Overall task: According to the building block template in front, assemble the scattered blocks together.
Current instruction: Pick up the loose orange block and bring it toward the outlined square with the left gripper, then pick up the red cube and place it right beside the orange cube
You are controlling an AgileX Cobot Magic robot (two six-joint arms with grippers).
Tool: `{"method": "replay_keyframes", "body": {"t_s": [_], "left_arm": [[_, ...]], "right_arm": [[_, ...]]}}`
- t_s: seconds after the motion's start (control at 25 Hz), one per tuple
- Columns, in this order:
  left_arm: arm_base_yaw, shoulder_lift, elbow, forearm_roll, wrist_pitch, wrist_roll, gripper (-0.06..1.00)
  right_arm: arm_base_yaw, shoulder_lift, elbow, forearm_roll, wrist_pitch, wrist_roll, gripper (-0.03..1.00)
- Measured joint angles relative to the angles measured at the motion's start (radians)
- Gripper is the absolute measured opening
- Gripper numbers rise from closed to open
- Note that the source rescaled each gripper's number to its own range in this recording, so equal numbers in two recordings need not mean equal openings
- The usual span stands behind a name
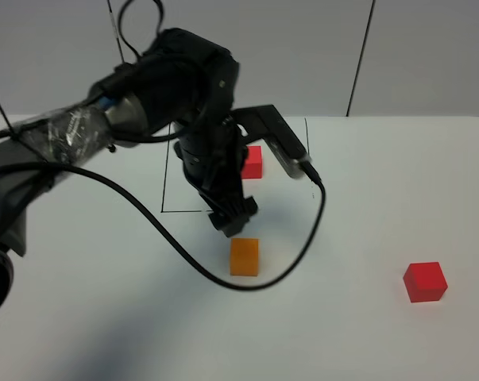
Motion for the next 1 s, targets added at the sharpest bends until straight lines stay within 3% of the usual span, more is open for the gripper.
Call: {"method": "replay_keyframes", "body": {"t_s": [0.2,0.36,0.52,0.84,1.0], "left_arm": [[0.151,-0.047,0.021,-0.017,0.0,-0.128,0.85],[0.259,-0.132,0.104,-0.07,0.001,-0.165,0.82],[0.354,-0.27,0.273,-0.096,-0.01,-0.188,0.79],[0.555,-0.705,0.697,-0.096,-0.163,-0.294,0.76],[0.585,-0.989,0.877,-0.04,-0.272,-0.329,0.75]], "right_arm": [[0.0,0.0,0.0,0.0,0.0,0.0,0.74],[0.0,0.0,0.0,0.0,0.0,0.0,0.74],[0.0,0.0,0.0,0.0,0.0,0.0,0.74],[0.0,0.0,0.0,0.0,0.0,0.0,0.74],[0.0,0.0,0.0,0.0,0.0,0.0,0.74]]}}
